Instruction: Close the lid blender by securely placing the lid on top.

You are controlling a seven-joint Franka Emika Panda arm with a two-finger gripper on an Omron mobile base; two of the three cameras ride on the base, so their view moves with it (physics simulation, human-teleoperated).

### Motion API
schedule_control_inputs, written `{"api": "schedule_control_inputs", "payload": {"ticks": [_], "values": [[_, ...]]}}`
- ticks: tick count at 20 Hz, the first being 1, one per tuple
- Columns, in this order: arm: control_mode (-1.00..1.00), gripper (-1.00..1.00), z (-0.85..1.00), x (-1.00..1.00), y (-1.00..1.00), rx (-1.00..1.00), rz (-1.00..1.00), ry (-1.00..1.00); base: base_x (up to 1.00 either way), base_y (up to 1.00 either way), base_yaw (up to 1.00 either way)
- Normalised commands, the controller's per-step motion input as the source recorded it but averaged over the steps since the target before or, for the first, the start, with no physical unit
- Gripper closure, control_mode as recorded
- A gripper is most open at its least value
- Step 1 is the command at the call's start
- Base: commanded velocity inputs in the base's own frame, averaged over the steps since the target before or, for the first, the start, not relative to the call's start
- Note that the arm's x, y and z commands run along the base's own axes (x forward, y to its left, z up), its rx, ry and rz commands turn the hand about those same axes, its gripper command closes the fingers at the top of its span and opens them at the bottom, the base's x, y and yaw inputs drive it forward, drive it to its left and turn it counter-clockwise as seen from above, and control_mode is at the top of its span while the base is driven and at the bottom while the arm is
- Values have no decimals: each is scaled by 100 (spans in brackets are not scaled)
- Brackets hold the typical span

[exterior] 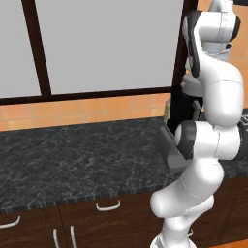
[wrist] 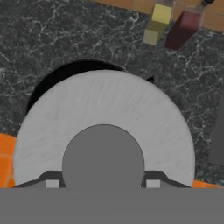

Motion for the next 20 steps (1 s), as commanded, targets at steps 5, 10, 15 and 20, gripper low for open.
{"api": "schedule_control_inputs", "payload": {"ticks": [5, 10, 15, 20], "values": [[-100, 100, 9, 0, 38, -2, 0, -2, 0, 0, 0], [-100, 100, 0, 0, 0, 0, 0, 0, 0, 0, 0], [-100, 100, 3, 0, 1, 0, 0, 0, 0, 0, 0], [-100, 100, 3, 4, 7, 0, 0, 0, 0, 0, 0]]}}
